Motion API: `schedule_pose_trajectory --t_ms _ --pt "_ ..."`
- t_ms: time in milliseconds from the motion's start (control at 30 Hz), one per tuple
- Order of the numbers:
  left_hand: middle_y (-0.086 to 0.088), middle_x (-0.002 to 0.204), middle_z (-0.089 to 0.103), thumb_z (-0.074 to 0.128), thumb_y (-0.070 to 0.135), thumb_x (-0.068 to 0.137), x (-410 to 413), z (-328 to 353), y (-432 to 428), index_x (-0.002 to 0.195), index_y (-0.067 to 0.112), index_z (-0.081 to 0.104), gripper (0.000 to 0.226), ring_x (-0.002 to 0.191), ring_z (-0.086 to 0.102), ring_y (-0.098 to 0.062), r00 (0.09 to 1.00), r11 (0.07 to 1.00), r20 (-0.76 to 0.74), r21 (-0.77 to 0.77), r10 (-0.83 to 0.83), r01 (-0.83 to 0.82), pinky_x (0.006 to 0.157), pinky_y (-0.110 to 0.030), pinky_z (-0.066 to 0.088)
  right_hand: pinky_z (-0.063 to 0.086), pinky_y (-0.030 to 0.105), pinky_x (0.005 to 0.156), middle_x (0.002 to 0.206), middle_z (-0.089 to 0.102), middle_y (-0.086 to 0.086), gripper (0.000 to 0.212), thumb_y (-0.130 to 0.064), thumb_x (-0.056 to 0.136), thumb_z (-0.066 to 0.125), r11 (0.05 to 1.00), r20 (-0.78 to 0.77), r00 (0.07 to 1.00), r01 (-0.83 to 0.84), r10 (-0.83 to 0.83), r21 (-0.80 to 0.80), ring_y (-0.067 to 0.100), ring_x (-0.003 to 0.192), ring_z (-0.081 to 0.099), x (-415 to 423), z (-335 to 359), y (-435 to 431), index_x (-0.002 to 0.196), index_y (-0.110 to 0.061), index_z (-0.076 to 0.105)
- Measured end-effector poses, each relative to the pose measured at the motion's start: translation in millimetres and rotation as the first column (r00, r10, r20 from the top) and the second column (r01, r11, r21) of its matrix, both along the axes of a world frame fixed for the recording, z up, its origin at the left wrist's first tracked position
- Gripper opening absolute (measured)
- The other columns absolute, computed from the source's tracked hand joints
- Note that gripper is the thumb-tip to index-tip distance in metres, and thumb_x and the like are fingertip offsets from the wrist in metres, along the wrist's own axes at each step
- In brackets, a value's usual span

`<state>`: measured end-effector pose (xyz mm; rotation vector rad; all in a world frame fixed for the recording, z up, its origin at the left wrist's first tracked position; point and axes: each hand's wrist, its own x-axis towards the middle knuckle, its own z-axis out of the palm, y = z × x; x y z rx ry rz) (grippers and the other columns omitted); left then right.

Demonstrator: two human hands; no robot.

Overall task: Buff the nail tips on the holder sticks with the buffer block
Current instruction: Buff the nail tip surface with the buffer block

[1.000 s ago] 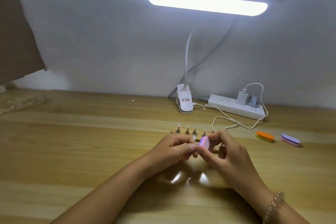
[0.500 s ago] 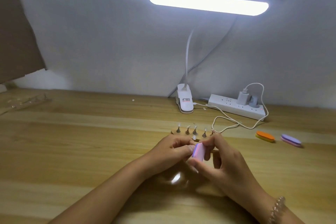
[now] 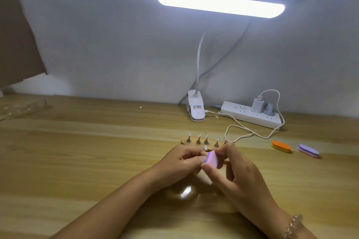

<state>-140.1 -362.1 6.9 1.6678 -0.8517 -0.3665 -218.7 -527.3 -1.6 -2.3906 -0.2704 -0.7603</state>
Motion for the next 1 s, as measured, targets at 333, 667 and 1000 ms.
schedule_pose_trajectory --t_ms 333,667,1000 --pt "0.006 0.082 0.071 0.058 0.003 0.098 2 -6 0 0.098 0.005 0.072 0.015 0.067 0.062 0.007 0.997 0.997 0.054 -0.063 0.050 -0.046 0.055 -0.005 0.042 0.043 0.028 0.056 0.090 0.058 -0.013 0.032 -0.056 0.085 0.062 0.967 0.073 0.993 0.067 -0.088 0.247 0.018 0.057 0.052 2 6 -5 0.097 -0.027 0.055" --pt "0.018 0.072 0.064 0.055 0.009 0.099 1 -7 0 0.099 0.006 0.071 0.016 0.057 0.053 0.005 0.996 0.999 0.086 -0.025 0.037 -0.035 0.050 -0.012 0.041 0.037 0.013 0.054 0.085 0.053 -0.019 0.037 -0.061 0.082 0.063 0.998 0.073 0.997 0.037 -0.040 0.041 0.005 0.061 0.051 0 3 1 0.093 -0.026 0.059" --pt "0.012 0.072 0.063 0.052 0.012 0.102 0 -4 2 0.103 0.008 0.069 0.018 0.046 0.047 -0.005 0.995 0.997 0.059 0.011 0.078 -0.079 0.047 -0.017 0.038 0.034 0.007 0.053 0.084 0.054 -0.021 0.038 -0.053 0.076 0.074 1.000 0.096 0.995 0.007 -0.007 0.003 -0.010 0.067 0.053 -1 4 3 0.093 -0.023 0.058"
